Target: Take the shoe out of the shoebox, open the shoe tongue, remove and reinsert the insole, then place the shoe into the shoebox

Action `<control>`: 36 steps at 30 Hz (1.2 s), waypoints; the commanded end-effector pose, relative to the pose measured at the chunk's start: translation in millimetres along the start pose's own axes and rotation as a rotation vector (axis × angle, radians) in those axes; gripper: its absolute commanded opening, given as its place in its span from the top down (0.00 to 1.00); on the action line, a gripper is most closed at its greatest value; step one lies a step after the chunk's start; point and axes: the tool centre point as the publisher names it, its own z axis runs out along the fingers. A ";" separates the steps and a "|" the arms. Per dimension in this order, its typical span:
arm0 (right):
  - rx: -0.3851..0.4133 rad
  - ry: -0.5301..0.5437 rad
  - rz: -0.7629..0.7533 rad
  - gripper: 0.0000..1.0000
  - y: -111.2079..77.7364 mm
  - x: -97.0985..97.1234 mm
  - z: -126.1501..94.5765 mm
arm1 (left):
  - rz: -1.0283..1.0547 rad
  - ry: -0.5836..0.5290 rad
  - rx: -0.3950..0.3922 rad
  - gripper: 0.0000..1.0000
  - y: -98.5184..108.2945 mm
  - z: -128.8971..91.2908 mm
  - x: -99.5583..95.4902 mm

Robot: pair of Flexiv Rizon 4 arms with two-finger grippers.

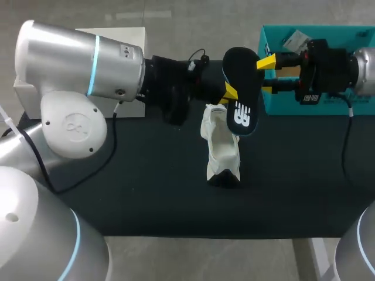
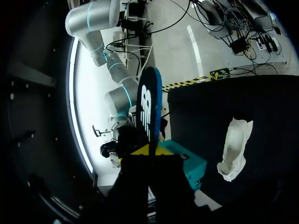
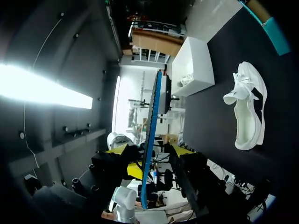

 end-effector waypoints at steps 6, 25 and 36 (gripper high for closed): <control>-0.005 0.012 0.009 0.55 1.1 -4.8 3.7 | -0.005 0.010 -0.053 1.00 -5.0 15.3 6.0; -0.006 0.055 0.050 1.00 4.4 -16.7 5.5 | 0.000 0.039 -0.055 0.61 -11.4 22.3 6.7; 0.011 -0.023 0.073 1.00 4.1 -32.6 10.9 | -0.112 0.433 -0.048 0.00 6.3 -4.8 6.1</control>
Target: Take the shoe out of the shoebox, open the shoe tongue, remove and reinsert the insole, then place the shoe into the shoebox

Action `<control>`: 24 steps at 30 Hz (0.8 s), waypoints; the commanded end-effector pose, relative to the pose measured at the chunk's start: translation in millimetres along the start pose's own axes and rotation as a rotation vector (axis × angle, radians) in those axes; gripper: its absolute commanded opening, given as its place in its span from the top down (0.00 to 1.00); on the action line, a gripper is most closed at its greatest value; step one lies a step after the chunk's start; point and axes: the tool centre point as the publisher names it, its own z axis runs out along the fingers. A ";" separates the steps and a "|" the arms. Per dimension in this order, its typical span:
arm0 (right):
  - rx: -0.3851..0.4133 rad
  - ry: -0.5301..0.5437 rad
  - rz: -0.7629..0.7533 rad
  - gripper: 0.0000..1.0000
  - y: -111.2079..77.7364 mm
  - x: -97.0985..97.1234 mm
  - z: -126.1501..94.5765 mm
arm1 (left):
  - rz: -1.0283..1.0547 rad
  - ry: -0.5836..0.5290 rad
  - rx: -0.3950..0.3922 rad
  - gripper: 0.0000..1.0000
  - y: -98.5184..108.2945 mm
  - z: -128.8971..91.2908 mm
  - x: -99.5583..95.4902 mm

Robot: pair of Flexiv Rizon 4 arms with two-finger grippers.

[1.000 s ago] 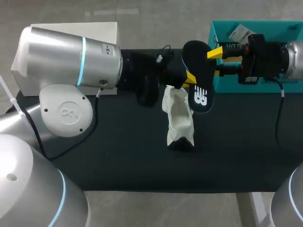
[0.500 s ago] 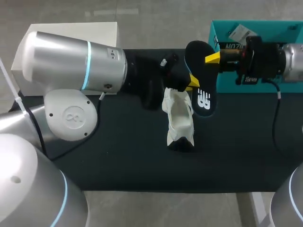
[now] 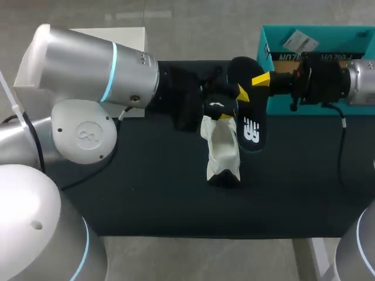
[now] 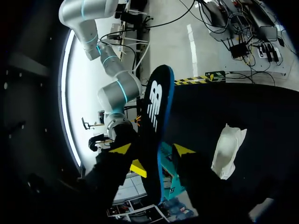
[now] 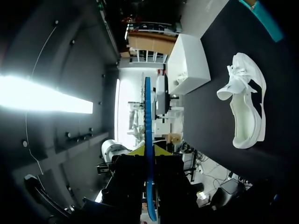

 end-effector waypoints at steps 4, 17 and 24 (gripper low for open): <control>0.027 -0.056 0.017 1.00 1.6 -9.1 10.0 | -0.066 0.435 -0.016 0.00 10.3 -28.9 -14.8; 0.050 -0.122 0.034 1.00 -3.6 -26.0 20.9 | -0.059 0.704 0.013 0.00 22.1 -44.0 -25.4; 0.053 -0.133 0.036 1.00 -6.7 -31.6 23.9 | 0.037 0.803 0.045 0.00 28.2 -48.4 -29.6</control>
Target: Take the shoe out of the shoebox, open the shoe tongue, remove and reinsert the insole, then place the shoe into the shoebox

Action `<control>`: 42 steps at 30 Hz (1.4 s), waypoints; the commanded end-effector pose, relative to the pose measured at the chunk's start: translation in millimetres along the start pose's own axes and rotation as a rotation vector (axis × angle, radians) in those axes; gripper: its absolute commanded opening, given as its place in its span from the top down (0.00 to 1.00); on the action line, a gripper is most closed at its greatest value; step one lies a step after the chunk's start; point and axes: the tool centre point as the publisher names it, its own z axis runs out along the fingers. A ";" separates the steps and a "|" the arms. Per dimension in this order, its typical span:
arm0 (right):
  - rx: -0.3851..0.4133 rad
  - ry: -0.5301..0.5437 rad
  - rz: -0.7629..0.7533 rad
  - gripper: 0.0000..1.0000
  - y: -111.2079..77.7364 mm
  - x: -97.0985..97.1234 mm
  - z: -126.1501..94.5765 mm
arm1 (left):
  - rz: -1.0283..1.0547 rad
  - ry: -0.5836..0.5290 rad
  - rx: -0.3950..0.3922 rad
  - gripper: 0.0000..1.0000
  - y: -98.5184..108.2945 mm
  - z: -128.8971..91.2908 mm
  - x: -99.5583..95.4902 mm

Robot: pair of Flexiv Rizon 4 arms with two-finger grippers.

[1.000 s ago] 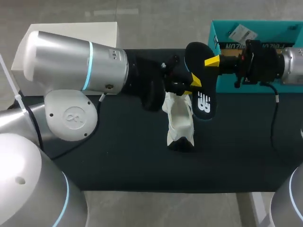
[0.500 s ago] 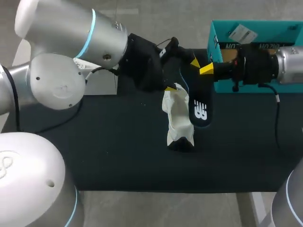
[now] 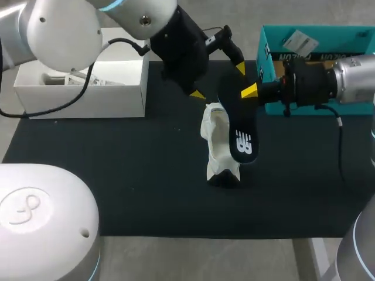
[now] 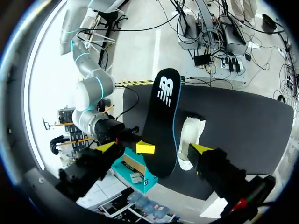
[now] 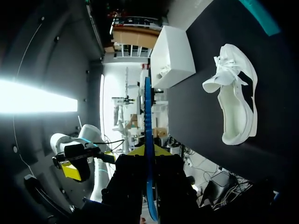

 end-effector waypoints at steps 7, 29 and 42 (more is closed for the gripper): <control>0.023 -0.015 -0.002 1.00 -2.8 -8.0 12.5 | 0.099 0.443 0.059 0.00 -4.3 3.1 0.6; -0.097 0.012 -0.023 1.00 -1.3 -9.1 14.3 | 0.075 0.476 0.105 0.00 -14.4 6.4 -32.5; -0.099 0.017 -0.040 1.00 -3.4 -5.2 12.1 | 0.108 0.471 0.093 0.00 -13.4 7.7 -30.2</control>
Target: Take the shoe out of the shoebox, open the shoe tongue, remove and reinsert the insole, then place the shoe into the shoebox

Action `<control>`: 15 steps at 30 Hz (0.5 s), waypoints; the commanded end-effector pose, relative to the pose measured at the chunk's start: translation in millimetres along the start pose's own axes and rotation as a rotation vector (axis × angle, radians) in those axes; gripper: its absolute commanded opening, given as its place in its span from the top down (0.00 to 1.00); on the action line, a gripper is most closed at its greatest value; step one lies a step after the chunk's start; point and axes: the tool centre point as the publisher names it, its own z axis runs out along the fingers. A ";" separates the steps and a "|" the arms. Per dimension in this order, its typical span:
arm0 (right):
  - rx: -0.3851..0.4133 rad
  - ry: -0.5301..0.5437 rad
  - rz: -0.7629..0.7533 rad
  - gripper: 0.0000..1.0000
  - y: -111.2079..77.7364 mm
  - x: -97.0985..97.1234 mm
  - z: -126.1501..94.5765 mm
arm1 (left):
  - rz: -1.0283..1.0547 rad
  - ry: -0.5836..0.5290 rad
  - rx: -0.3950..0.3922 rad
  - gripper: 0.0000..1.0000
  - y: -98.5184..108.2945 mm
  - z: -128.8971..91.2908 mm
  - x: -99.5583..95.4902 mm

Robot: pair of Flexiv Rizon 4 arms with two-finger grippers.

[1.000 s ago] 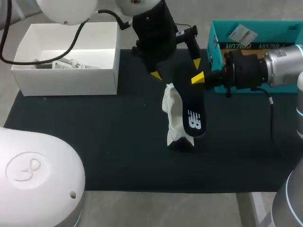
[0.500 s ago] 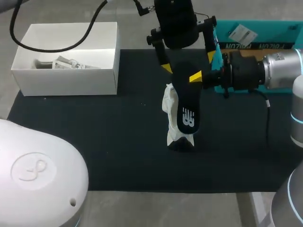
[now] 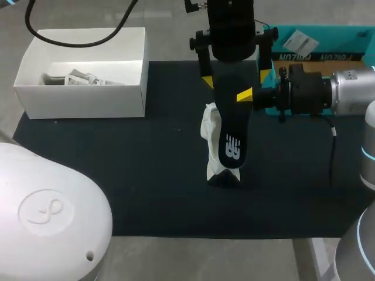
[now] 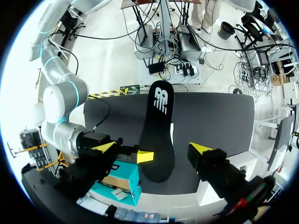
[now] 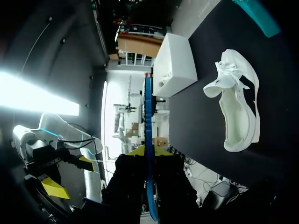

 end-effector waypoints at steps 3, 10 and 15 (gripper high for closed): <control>-0.001 -0.003 0.001 1.00 -2.8 0.9 0.3 | 0.003 0.002 -0.002 0.00 -0.9 0.0 -4.5; 0.003 -0.004 0.003 1.00 -2.8 1.0 -1.7 | -0.005 -0.014 -0.002 0.00 -0.4 -0.7 -8.3; 0.010 -0.006 0.002 1.00 -2.4 1.3 -2.0 | -0.003 -0.036 0.001 0.00 0.6 0.3 -7.4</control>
